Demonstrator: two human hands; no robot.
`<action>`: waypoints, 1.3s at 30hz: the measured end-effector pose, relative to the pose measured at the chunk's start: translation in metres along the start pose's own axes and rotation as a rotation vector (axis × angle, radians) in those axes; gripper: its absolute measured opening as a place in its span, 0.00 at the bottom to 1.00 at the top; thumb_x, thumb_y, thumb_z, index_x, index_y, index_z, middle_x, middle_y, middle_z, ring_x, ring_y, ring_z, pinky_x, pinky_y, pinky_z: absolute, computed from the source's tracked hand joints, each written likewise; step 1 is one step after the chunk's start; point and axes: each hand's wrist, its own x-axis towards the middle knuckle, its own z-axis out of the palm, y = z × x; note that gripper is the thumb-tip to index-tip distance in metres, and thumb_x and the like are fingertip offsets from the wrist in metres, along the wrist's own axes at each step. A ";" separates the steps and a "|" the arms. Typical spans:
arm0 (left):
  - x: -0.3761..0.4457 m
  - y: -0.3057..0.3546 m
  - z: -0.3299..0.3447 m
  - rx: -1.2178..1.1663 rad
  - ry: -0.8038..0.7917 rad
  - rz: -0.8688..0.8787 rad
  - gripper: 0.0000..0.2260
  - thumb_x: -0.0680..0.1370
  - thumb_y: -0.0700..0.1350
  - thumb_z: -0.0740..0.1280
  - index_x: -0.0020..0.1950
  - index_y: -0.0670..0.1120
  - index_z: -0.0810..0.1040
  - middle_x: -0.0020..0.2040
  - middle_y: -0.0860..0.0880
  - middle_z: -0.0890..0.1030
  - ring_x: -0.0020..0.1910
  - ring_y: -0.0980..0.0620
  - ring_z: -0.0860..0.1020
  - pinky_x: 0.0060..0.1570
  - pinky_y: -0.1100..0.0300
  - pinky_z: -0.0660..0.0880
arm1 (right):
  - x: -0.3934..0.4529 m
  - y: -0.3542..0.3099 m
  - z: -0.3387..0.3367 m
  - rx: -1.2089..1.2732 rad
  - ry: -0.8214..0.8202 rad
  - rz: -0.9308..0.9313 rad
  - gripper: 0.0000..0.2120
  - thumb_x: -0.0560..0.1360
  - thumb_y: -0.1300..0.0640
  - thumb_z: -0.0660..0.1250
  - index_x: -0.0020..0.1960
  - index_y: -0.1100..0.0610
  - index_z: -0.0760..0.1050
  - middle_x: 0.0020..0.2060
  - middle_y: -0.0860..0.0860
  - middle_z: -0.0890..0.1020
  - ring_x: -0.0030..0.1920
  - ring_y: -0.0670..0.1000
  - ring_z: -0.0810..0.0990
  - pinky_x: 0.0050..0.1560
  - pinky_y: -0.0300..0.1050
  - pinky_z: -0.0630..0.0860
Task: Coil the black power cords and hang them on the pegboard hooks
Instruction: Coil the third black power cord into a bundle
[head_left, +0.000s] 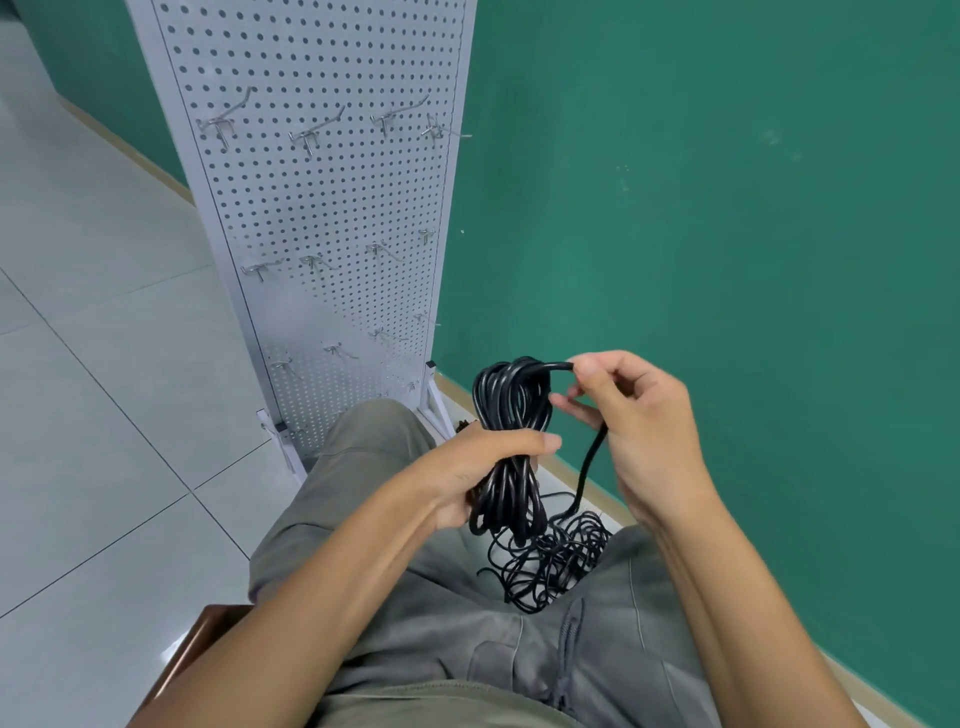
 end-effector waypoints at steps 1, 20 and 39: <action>-0.002 0.002 -0.001 -0.032 -0.039 -0.018 0.12 0.65 0.50 0.79 0.37 0.49 0.77 0.33 0.50 0.74 0.31 0.53 0.73 0.33 0.59 0.73 | 0.000 -0.004 0.004 0.020 -0.018 -0.005 0.06 0.80 0.61 0.68 0.47 0.63 0.80 0.37 0.50 0.80 0.42 0.47 0.82 0.55 0.45 0.83; -0.017 0.019 0.000 0.152 0.067 0.299 0.03 0.72 0.46 0.71 0.40 0.52 0.78 0.38 0.48 0.74 0.40 0.49 0.74 0.43 0.53 0.72 | 0.012 -0.011 0.027 -0.069 -0.189 0.271 0.16 0.87 0.47 0.54 0.59 0.58 0.74 0.51 0.51 0.84 0.49 0.43 0.84 0.52 0.39 0.79; -0.017 0.016 -0.005 0.243 -0.040 0.272 0.06 0.82 0.44 0.67 0.48 0.42 0.80 0.40 0.41 0.83 0.41 0.42 0.82 0.44 0.50 0.80 | 0.024 -0.023 0.018 -0.409 -0.562 0.483 0.60 0.71 0.22 0.31 0.71 0.71 0.68 0.71 0.69 0.69 0.67 0.65 0.70 0.65 0.42 0.47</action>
